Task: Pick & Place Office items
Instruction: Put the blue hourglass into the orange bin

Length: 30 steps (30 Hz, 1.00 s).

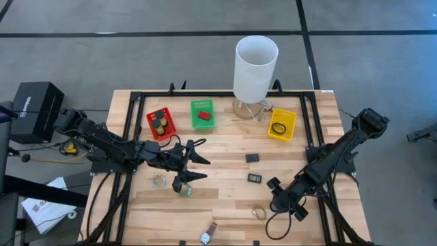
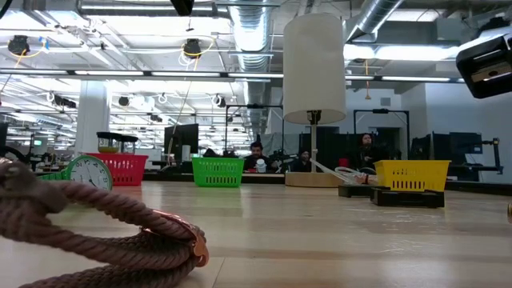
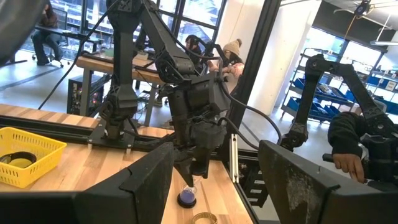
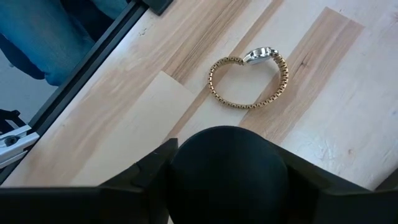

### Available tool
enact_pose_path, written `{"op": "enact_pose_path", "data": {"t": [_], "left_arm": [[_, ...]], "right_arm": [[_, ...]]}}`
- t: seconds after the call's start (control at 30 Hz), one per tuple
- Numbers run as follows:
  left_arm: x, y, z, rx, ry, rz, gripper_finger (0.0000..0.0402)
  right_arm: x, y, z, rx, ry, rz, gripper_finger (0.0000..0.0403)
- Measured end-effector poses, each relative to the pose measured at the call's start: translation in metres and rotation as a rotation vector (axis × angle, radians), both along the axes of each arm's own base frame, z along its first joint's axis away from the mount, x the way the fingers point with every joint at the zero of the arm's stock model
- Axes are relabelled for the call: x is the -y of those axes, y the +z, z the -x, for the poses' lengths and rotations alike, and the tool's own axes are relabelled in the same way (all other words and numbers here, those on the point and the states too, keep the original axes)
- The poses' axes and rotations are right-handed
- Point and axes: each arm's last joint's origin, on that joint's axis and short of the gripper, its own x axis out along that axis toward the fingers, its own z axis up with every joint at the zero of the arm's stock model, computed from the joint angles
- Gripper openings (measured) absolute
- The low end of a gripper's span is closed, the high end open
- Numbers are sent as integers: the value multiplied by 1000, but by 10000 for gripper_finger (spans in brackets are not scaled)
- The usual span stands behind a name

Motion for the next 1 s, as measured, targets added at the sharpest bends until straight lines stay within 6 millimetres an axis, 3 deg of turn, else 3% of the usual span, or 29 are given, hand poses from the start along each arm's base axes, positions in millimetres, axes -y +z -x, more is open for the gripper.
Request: {"op": "enact_pose_path", "data": {"t": [0.27, 0.43, 1.0], "left_arm": [[0, 0, 0, 1, 0, 0, 231], [0, 0, 0, 2, 0, 0, 231], [0, 0, 0, 3, 0, 1, 231]], "right_arm": [[0, 0, 0, 0, 2, 1, 212], [1, 0, -1, 4, 1, 1, 193], [5, 0, -4, 4, -19, 0, 193]]}}
